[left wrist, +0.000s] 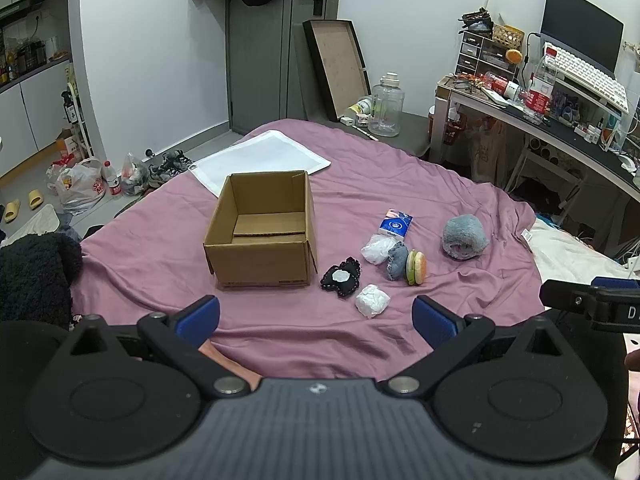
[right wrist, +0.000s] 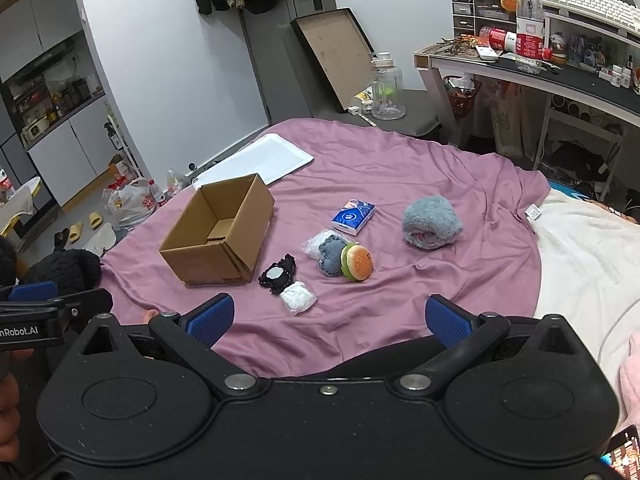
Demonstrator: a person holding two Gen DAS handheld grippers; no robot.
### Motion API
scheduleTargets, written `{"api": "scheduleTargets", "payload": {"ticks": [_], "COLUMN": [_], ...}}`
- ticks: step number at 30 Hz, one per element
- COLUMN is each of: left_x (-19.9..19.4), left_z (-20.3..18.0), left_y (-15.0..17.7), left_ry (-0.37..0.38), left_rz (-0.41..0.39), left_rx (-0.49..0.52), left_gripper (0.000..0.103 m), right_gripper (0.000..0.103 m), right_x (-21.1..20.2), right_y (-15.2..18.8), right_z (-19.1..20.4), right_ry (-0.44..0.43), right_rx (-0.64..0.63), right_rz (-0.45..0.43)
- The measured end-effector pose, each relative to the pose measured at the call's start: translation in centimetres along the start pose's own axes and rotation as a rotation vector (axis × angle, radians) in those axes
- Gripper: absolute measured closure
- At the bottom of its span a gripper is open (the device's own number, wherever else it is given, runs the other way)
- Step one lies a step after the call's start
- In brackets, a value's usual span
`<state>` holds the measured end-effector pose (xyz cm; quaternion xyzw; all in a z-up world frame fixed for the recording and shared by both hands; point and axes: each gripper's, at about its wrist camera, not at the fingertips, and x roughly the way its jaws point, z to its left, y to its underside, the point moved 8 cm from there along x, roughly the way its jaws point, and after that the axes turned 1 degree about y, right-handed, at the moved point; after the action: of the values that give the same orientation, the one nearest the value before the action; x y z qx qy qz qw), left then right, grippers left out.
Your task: Organize soft objects
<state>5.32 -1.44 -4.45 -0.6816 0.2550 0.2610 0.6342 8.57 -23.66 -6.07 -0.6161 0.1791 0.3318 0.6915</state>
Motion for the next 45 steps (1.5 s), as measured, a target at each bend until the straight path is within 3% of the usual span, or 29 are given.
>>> {"api": "scheduleTargets", "payload": {"ticks": [22,37,45], "left_x": [2.5,7.5,11.3], "left_z": [-0.8,-1.3,-0.7], "left_y": [-0.2,-0.3,0.2], "left_ry": [0.006,0.056,0.073], "left_rz": [0.028,0.061,0.115], "left_rx": [0.005,-0.039,-0.113], "left_gripper": [0.001,0.002,0.004], "right_gripper": [0.0,0.0,0.0], "right_x": [2.1,6.6,10.0], "right_y": [0.4,0.3,0.3], "right_z": [-1.3,-3.1,-4.4], "right_ry": [-0.004,-0.008,-0.008], "right_rx": [0.046,0.095,0.137], "right_rz": [0.024,0.065,0.1]}}
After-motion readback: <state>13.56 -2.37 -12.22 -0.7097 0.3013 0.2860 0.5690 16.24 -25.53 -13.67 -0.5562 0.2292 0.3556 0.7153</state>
